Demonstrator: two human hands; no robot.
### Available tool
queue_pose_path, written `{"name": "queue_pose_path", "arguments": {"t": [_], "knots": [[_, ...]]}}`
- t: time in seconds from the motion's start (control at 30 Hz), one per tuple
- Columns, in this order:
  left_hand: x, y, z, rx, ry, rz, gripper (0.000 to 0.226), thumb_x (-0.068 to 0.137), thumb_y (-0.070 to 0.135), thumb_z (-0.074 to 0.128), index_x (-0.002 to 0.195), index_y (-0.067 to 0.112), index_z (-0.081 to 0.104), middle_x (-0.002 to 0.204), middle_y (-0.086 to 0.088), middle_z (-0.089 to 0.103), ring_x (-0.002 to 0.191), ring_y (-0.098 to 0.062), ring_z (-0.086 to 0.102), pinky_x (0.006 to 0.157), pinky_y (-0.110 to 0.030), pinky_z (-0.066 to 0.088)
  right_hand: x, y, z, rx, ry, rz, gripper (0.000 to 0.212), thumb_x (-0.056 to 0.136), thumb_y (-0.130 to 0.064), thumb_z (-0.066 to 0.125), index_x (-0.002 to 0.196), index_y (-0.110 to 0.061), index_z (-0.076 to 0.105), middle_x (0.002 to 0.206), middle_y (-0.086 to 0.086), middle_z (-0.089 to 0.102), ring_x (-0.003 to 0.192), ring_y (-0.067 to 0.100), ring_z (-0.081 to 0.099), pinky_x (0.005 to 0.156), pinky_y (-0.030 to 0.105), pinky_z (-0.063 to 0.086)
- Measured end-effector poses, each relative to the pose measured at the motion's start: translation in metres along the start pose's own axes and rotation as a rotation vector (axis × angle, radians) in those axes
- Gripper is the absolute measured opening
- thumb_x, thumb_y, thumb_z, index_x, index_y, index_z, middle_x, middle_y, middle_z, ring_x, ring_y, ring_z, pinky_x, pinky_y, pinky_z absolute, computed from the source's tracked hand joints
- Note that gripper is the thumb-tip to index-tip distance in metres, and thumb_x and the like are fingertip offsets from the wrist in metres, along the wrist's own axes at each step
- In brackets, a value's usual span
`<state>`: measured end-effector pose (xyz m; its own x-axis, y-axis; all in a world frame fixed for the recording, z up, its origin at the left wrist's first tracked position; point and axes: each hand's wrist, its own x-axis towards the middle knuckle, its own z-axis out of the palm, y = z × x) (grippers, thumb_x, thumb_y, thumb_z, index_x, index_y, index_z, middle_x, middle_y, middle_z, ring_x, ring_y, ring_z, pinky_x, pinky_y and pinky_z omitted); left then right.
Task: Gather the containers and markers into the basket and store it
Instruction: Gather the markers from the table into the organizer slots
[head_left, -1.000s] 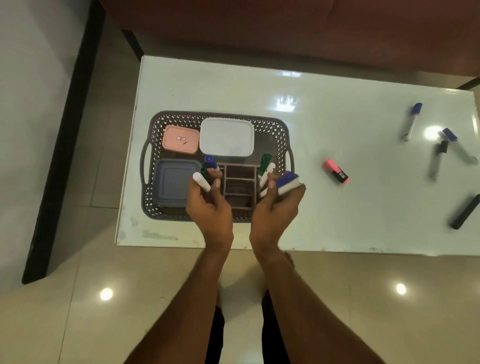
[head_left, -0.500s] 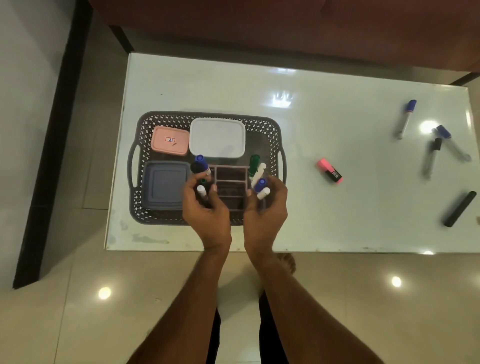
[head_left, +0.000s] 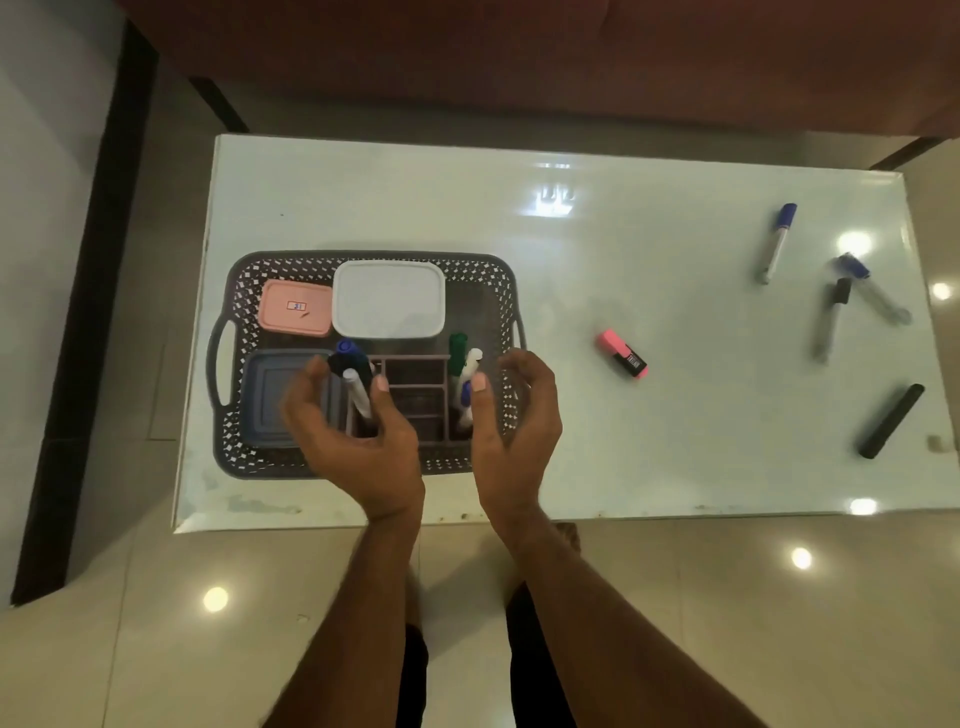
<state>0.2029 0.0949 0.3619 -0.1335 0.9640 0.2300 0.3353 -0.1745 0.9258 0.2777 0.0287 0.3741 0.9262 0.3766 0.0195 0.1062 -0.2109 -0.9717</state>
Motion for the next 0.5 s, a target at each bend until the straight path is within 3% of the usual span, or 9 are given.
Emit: {"name": "queue_pose_path", "arguments": {"t": [0.07, 0.13, 0.27, 0.33, 0.4, 0.47, 0.5], "knots": [[0.001, 0.013, 0.009, -0.018, 0.029, 0.041, 0.045, 0.090, 0.004, 0.074, 0.128, -0.010, 0.055, 0.128, -0.022, 0.061, 0.125, -0.029, 0.059, 0.108, -0.048, 0.050, 0.014, -0.001, -0.010, 0.016, 0.033, -0.005, 0.032, 0.094, -0.020, 0.069, 0.122, -0.005, 0.061, 0.118, 0.004, 0.068, 0.113, 0.015, 0.065, 0.095, 0.014, 0.051], [-0.001, 0.027, 0.022, -0.050, 0.026, 0.075, 0.044, 0.090, 0.002, 0.073, 0.128, -0.009, 0.055, 0.127, -0.023, 0.061, 0.123, -0.030, 0.059, 0.107, -0.043, 0.050, 0.030, 0.002, -0.025, 0.005, 0.068, -0.023, 0.030, 0.095, -0.019, 0.069, 0.120, -0.005, 0.062, 0.117, 0.005, 0.069, 0.114, 0.019, 0.066, 0.099, 0.023, 0.053], [-0.016, 0.054, 0.064, -0.101, -0.055, 0.163, 0.040, 0.089, -0.006, 0.071, 0.126, -0.009, 0.055, 0.122, -0.027, 0.061, 0.120, -0.040, 0.059, 0.106, -0.052, 0.050, 0.063, 0.014, -0.061, -0.059, 0.136, -0.027, 0.029, 0.095, -0.024, 0.069, 0.119, -0.007, 0.065, 0.115, 0.002, 0.070, 0.114, 0.019, 0.067, 0.103, 0.041, 0.055], [-0.033, 0.071, 0.090, -0.132, -0.113, 0.184, 0.039, 0.088, -0.009, 0.070, 0.123, -0.014, 0.055, 0.120, -0.029, 0.061, 0.118, -0.041, 0.059, 0.104, -0.044, 0.051, 0.080, 0.018, -0.083, -0.086, 0.176, -0.023, 0.029, 0.095, -0.025, 0.068, 0.118, -0.008, 0.065, 0.115, 0.001, 0.070, 0.112, 0.018, 0.066, 0.101, 0.040, 0.055], [-0.049, 0.083, 0.111, -0.140, -0.176, 0.176, 0.039, 0.088, -0.008, 0.071, 0.123, -0.015, 0.056, 0.121, -0.028, 0.061, 0.119, -0.039, 0.060, 0.103, -0.038, 0.052, 0.095, 0.019, -0.101, -0.092, 0.201, -0.004, 0.026, 0.094, -0.020, 0.069, 0.118, -0.008, 0.065, 0.114, 0.001, 0.070, 0.111, 0.016, 0.066, 0.097, 0.029, 0.053], [-0.072, 0.096, 0.138, -0.135, -0.237, 0.180, 0.039, 0.089, -0.004, 0.072, 0.124, -0.010, 0.057, 0.123, -0.024, 0.062, 0.120, -0.035, 0.060, 0.104, -0.046, 0.052, 0.112, 0.025, -0.126, -0.085, 0.229, 0.022, 0.026, 0.094, -0.016, 0.069, 0.118, -0.007, 0.065, 0.114, 0.003, 0.069, 0.113, 0.016, 0.065, 0.098, 0.024, 0.050], [-0.077, 0.098, 0.145, -0.124, -0.251, 0.180, 0.038, 0.089, -0.004, 0.072, 0.124, -0.008, 0.058, 0.124, -0.021, 0.064, 0.120, -0.032, 0.061, 0.105, -0.049, 0.051, 0.115, 0.025, -0.130, -0.089, 0.229, 0.023, 0.026, 0.094, -0.017, 0.068, 0.118, -0.007, 0.064, 0.115, 0.003, 0.069, 0.115, 0.018, 0.065, 0.100, 0.028, 0.051]]}}
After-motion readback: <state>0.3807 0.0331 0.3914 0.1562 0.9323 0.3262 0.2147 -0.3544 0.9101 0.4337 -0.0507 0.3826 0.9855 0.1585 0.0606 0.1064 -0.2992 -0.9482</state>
